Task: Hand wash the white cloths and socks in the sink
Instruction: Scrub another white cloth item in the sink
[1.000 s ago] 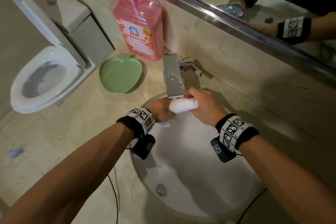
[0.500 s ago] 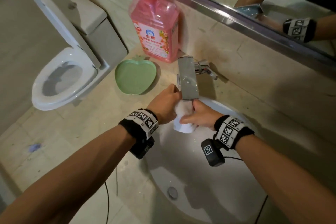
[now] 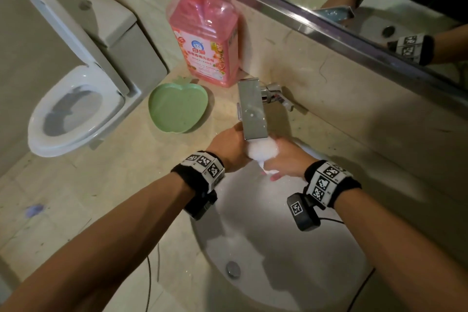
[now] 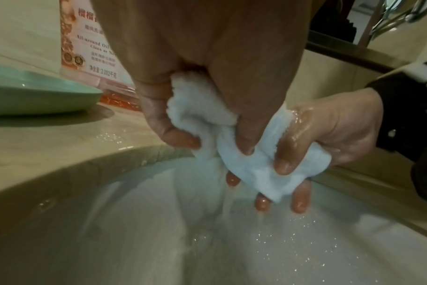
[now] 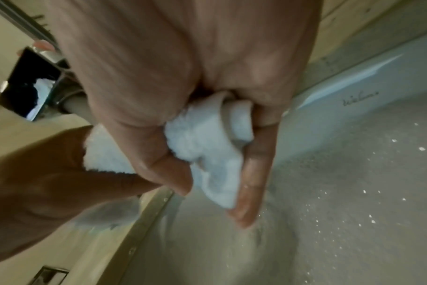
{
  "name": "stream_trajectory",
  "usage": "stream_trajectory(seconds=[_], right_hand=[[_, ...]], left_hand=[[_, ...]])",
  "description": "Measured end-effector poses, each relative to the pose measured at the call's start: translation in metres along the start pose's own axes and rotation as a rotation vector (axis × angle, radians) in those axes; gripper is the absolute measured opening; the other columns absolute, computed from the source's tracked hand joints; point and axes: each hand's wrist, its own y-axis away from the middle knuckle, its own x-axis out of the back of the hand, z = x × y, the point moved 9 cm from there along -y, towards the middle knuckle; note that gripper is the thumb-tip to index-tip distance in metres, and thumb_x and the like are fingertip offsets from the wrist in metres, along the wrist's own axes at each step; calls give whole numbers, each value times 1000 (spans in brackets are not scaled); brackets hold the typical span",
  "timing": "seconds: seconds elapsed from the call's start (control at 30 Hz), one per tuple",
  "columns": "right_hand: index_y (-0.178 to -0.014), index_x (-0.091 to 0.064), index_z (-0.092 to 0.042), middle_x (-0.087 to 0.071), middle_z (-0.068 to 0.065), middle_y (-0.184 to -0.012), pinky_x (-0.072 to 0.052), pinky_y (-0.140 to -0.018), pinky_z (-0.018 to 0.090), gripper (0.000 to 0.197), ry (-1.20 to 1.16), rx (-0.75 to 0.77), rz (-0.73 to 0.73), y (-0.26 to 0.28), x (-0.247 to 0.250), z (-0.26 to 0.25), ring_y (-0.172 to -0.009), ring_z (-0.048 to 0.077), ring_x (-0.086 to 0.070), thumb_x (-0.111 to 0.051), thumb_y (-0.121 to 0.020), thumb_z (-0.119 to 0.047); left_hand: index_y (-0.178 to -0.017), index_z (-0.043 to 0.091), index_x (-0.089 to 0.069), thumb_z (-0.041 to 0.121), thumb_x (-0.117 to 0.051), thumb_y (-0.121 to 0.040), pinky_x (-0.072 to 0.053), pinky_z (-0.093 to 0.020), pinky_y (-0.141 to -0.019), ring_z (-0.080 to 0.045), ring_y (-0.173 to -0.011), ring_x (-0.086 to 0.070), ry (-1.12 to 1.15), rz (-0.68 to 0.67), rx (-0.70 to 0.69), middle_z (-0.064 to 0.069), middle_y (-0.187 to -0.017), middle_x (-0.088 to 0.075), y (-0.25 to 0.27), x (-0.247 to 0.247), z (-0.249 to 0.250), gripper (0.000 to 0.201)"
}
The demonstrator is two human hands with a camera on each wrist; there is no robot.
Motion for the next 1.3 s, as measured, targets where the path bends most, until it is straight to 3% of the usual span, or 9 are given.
stream_trajectory(seconds=[0.1,0.23,0.4,0.6,0.73,0.83,1.03,1.2,1.3], right_hand=[[-115,-53,-35,-69,-1,-100,-56,-56,28,54,59,67,31,0,5,-3,-79,17,-71,-77,-69,-19],[-128,-55,-29,-67,-9,-110,-50,-75,26,79,255,99,60,-4,12,-11,-99,15,-64,-87,-58,-44],[-98,-54,-28,-61,-10,-83,-33,-51,16,43,690,204,155,-4,4,-33,-66,3,-53,-84,-70,-42],[-67,-44,-20,-53,-1,-63,-51,-65,29,29,1079,312,149,-7,-10,-46,-59,19,-55,-59,-91,-23],[-66,-40,-22,-53,-4,-58,-35,-49,21,32,1047,321,157,-6,-11,-44,-45,6,-42,-65,-86,-27],[-76,-42,-23,-44,-9,-58,-23,-44,16,34,915,310,255,-3,-1,-39,-49,8,-45,-75,-78,-31],[-88,-50,-28,-54,-11,-71,-33,-48,17,27,646,275,279,-9,9,-27,-64,9,-57,-73,-81,-40],[-134,-48,-34,-66,-8,-111,-55,-78,29,71,328,214,14,-9,-4,-15,-95,10,-65,-76,-72,-52],[-104,-63,-55,-69,-22,-86,-50,-72,25,30,220,264,-37,-3,-17,-27,-82,-2,-64,-71,-75,-57]], left_hand=[[-131,24,-55,38,-70,-82,-54,-44,-84,-36,-102,-62,11,-23,35,-11,-126,-57,-3,-7,-3,53],[-129,33,-53,63,-52,-76,-44,-27,-80,-26,-108,-62,-132,-144,129,-1,-124,-61,-10,-26,-7,61],[-118,24,-61,42,-54,-89,-49,-22,-77,-20,-102,-65,-62,-94,187,3,-115,-67,-21,-30,-6,34],[-125,13,-59,31,-58,-89,-49,-32,-93,-24,-112,-61,-154,-111,334,-6,-123,-63,-19,-33,-22,41],[-118,12,-61,30,-69,-82,-56,-37,-87,-26,-100,-66,-140,-107,350,-8,-114,-67,-16,-28,-24,41],[-124,28,-55,43,-56,-86,-58,-34,-80,-25,-92,-66,-185,-127,138,-5,-118,-66,-18,-27,3,41],[-134,36,-51,45,-62,-86,-43,-32,-105,-20,-125,-52,-28,-296,72,4,-135,-56,-12,-23,-1,50],[-122,14,-63,29,-69,-88,-47,-27,-86,-24,-100,-63,137,-186,63,-6,-112,-67,5,1,-12,37],[-127,22,-61,34,-75,-82,-42,-24,-84,-17,-91,-54,87,-113,43,3,-99,-53,19,11,-19,49]])
